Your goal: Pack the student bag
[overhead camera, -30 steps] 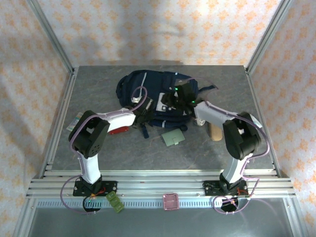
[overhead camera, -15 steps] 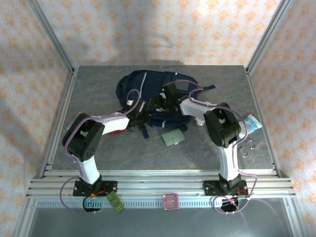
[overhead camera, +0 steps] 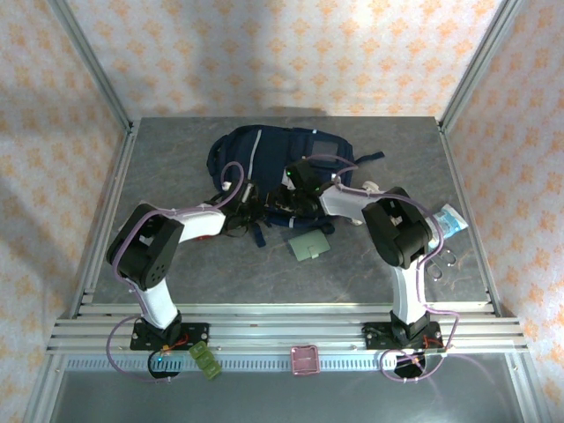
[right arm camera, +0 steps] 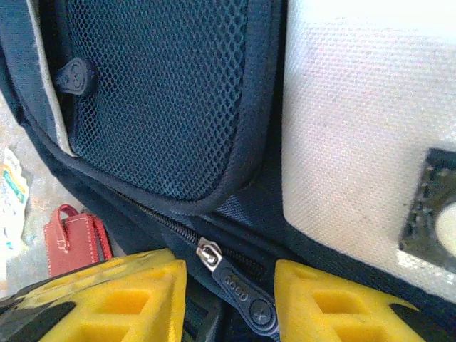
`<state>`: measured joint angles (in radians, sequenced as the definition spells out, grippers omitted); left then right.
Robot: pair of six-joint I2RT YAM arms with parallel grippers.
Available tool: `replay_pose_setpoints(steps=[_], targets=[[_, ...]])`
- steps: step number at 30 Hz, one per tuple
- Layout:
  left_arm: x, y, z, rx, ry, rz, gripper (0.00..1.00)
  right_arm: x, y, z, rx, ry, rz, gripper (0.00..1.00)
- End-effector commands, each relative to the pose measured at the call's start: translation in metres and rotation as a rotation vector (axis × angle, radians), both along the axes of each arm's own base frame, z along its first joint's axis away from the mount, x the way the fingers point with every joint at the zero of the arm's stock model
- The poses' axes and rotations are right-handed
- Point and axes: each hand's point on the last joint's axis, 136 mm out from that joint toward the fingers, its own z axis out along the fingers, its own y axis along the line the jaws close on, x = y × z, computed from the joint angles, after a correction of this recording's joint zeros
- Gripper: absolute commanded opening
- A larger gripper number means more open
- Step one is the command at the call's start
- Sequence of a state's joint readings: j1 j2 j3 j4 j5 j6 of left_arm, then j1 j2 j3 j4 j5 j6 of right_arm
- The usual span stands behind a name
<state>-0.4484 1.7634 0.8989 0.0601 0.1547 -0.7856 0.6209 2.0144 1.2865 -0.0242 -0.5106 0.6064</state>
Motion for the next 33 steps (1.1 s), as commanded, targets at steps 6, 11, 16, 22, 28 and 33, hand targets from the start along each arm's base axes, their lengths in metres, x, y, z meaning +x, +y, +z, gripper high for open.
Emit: replay_pose_setpoints(steps=[6, 11, 16, 22, 28, 33], targets=[[-0.004, 0.009, 0.013, -0.047, -0.028, 0.028, 0.0, -0.029, 0.025, 0.007, 0.16, 0.065, 0.135, 0.25], [-0.006, 0.014, 0.019, -0.044, -0.034, 0.045, 0.06, -0.032, 0.027, 0.018, 0.192, 0.042, 0.152, 0.21], [-0.008, 0.015, 0.019, -0.029, -0.015, 0.04, 0.18, -0.025, 0.016, 0.031, 0.165, -0.05, 0.119, 0.17], [-0.008, 0.017, 0.021, 0.013, 0.024, 0.036, 0.23, -0.037, -0.001, 0.035, 0.073, -0.076, 0.146, 0.4], [-0.006, 0.012, 0.033, 0.097, 0.05, 0.014, 0.4, -0.048, -0.034, 0.04, 0.029, -0.097, 0.109, 0.42], [-0.003, 0.005, 0.032, 0.24, 0.101, -0.015, 0.45, -0.038, -0.067, 0.047, 0.047, -0.124, 0.002, 0.42]])
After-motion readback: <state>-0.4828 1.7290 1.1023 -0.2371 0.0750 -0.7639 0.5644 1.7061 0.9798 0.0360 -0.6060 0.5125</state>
